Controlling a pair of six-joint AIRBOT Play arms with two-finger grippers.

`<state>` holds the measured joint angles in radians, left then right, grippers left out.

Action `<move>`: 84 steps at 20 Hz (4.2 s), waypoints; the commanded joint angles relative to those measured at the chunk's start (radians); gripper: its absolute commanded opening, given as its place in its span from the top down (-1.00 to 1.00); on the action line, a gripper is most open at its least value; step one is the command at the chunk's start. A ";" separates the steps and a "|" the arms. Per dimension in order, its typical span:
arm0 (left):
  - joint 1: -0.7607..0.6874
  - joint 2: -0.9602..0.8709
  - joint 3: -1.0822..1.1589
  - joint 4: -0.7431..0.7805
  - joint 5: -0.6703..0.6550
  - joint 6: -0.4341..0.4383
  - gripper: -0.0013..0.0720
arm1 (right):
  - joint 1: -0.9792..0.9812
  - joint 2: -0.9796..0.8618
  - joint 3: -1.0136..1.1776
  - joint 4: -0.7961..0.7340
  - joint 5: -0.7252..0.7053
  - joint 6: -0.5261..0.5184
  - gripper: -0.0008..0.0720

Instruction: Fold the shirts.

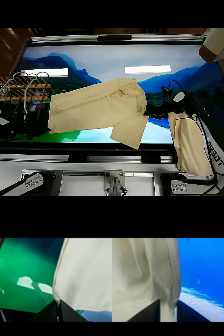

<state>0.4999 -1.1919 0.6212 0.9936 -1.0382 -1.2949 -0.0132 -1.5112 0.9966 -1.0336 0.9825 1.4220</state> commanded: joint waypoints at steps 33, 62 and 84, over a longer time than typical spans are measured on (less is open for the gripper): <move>-0.002 0.452 0.815 0.133 -0.335 -0.143 0.88 | 0.012 0.544 0.640 -0.374 0.332 0.052 0.80; -0.301 -0.470 0.752 0.260 -0.315 -0.097 0.88 | -0.002 -0.237 0.597 -0.386 0.451 0.076 0.80; -0.212 -0.313 0.637 0.238 -0.521 -0.118 -0.39 | -0.036 -0.036 0.501 -0.383 0.684 0.010 -0.29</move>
<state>0.2462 -1.5929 1.3041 1.2343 -1.4715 -1.4105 -0.0299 -1.6287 1.5181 -1.4139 1.5341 1.4864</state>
